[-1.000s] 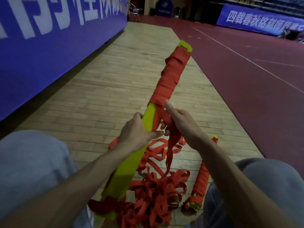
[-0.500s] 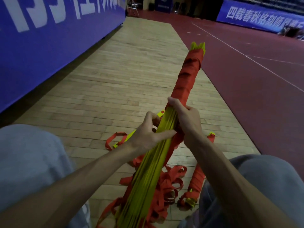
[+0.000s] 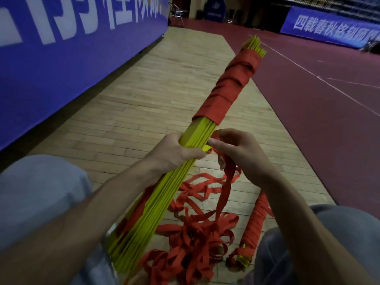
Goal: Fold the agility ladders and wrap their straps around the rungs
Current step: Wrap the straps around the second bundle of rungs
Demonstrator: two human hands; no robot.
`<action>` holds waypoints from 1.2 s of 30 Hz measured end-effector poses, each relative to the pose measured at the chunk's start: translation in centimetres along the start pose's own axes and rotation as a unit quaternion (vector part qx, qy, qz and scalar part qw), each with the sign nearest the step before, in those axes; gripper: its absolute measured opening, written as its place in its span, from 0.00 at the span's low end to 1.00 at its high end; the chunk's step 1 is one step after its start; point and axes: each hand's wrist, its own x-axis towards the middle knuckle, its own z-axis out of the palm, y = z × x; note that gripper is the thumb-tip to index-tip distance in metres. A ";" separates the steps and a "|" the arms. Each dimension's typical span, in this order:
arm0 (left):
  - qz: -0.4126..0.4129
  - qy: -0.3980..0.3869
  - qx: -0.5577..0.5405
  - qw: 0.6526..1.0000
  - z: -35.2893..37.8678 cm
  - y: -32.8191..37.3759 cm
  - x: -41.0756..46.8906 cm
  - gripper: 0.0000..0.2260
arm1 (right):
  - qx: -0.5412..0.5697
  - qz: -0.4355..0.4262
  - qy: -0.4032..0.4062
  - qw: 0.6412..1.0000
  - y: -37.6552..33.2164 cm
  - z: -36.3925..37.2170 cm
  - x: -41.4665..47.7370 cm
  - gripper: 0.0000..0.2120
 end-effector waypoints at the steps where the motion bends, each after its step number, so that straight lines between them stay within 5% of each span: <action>1: 0.004 0.020 0.005 1.000 -0.2 -0.1 0.0 0.08 | -0.017 -0.009 0.003 1.000 0.2 0.1 0.1 0.10; 11: 0.003 0.099 -0.016 0.995 -0.6 -0.3 0.4 0.09 | -0.191 -0.024 0.006 0.981 1.5 0.9 1.2 0.16; 17: 0.002 0.102 -0.054 0.993 -1.1 0.2 0.3 0.06 | -0.041 0.034 -0.066 0.996 2.0 1.2 0.8 0.11; 23: -0.011 0.047 -0.157 0.986 -0.8 0.7 -0.3 0.07 | -0.015 0.098 -0.141 0.985 2.8 1.3 0.9 0.13; 28: 0.010 0.045 -0.173 0.984 -1.0 0.8 -0.2 0.08 | -0.260 0.070 -0.050 0.962 3.5 1.1 1.6 0.10; 32: 0.039 0.044 -0.155 0.986 -1.2 0.9 -0.3 0.08 | -0.340 0.119 -0.032 0.932 4.3 1.2 1.8 0.07; 36: 0.063 0.051 -0.144 0.986 -1.2 1.0 -0.3 0.07 | -0.464 0.148 -0.021 0.873 5.5 0.5 1.7 0.08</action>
